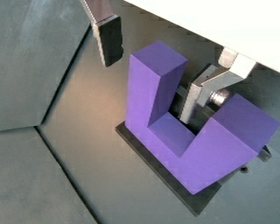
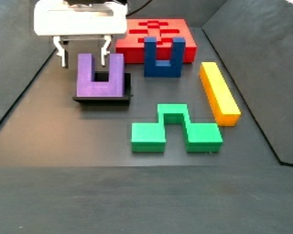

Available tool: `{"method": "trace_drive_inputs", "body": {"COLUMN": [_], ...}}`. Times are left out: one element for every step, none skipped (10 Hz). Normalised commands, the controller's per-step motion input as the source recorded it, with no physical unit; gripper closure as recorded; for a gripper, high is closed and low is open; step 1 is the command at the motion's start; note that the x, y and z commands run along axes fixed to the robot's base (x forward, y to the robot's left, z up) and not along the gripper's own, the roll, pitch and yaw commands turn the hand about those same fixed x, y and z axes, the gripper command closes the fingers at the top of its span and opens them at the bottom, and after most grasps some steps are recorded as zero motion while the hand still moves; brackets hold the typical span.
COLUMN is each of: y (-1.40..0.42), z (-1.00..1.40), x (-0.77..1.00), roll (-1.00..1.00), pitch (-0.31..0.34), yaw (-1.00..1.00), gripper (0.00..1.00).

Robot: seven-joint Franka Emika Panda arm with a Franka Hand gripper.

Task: Pick up the purple object. Move up. Place the purple object on the fixture. Regrasp the purple object. Move to above the board. Insert the purple object.
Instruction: Regrasp the purple object.

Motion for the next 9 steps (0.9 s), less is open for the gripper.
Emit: {"method": "trace_drive_inputs", "body": {"y": [0.00,0.00,0.00,0.00,0.00,0.00,0.00,0.00,0.00], "z": [0.00,0.00,0.00,0.00,0.00,0.00,0.00,0.00,0.00], "x": [0.00,0.00,0.00,0.00,0.00,0.00,0.00,0.00,0.00], "roll": [0.03,0.01,0.00,0.00,0.00,0.00,0.00,0.00,0.00], "pitch": [0.000,0.000,0.000,0.000,0.000,0.000,0.000,0.000,0.000], "yaw": [0.00,0.00,0.00,0.00,0.00,0.00,0.00,0.00,0.00], "gripper": [0.00,0.00,0.00,1.00,1.00,1.00,1.00,1.00,1.00]}}
